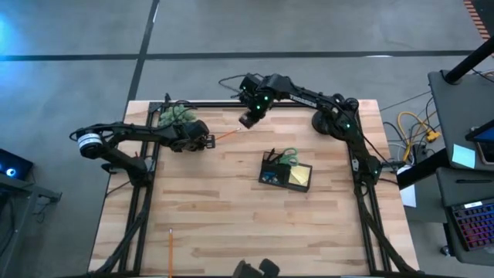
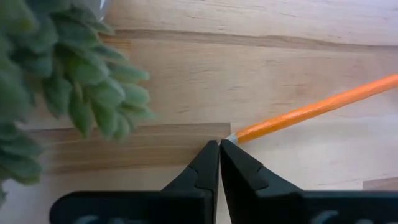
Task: Pick and place office supplies into organizer
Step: Put the right orange pencil into the black mesh organizer
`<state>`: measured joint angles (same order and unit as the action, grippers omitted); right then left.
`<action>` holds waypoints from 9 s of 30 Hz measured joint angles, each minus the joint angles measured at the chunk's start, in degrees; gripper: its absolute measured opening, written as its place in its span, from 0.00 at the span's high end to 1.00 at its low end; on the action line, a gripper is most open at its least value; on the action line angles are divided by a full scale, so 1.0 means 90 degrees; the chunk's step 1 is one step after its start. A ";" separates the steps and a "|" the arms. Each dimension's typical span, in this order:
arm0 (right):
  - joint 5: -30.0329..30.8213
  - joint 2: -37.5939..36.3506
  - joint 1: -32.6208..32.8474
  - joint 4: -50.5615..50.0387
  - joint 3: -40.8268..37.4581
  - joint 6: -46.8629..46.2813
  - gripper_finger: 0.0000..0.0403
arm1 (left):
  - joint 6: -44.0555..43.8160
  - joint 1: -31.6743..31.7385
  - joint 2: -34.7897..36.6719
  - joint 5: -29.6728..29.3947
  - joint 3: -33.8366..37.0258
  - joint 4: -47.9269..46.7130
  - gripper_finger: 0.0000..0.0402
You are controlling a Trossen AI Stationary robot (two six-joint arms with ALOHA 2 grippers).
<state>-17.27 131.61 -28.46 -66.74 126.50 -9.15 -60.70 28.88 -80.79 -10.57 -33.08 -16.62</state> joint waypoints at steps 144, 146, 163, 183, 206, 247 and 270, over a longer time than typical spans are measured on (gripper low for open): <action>0.6374 -0.2783 0.3027 -0.2586 0.0133 -0.3822 0.97 | 0.2461 0.1518 -0.2686 0.0687 -0.4957 -0.2649 1.00; 0.6399 -0.2786 0.3054 -0.2587 0.0099 -0.3838 0.97 | 0.2473 0.1699 -0.2708 0.0675 -0.4966 -0.2629 1.00; 0.6498 -0.2783 0.2964 -0.2584 0.0000 -0.4106 0.97 | 0.2281 0.1904 -0.3669 0.0663 -0.5667 -0.2061 1.00; 0.6578 -0.2783 0.2964 -0.2587 0.0000 -0.4099 0.97 | 0.2462 0.1856 -0.4598 0.0863 -0.6623 -0.3512 1.00; 0.6430 -0.2781 0.3128 -0.2587 -0.0100 -0.3813 0.97 | 0.2277 -0.0100 -0.2665 -0.0540 -0.5438 -0.3476 1.00; 0.5886 -0.2781 0.3217 -0.2493 -0.0964 -0.3815 0.97 | -0.1052 -0.0860 0.1437 0.0999 0.1158 0.0523 1.00; 0.5893 -0.2781 0.3217 -0.2506 -0.0963 -0.3815 0.97 | -0.1021 -0.0855 0.1779 0.1107 0.1083 -0.0039 1.00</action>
<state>35.77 106.59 0.49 -89.30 117.83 -43.48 -69.88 21.19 -64.78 -0.60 -23.33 -16.97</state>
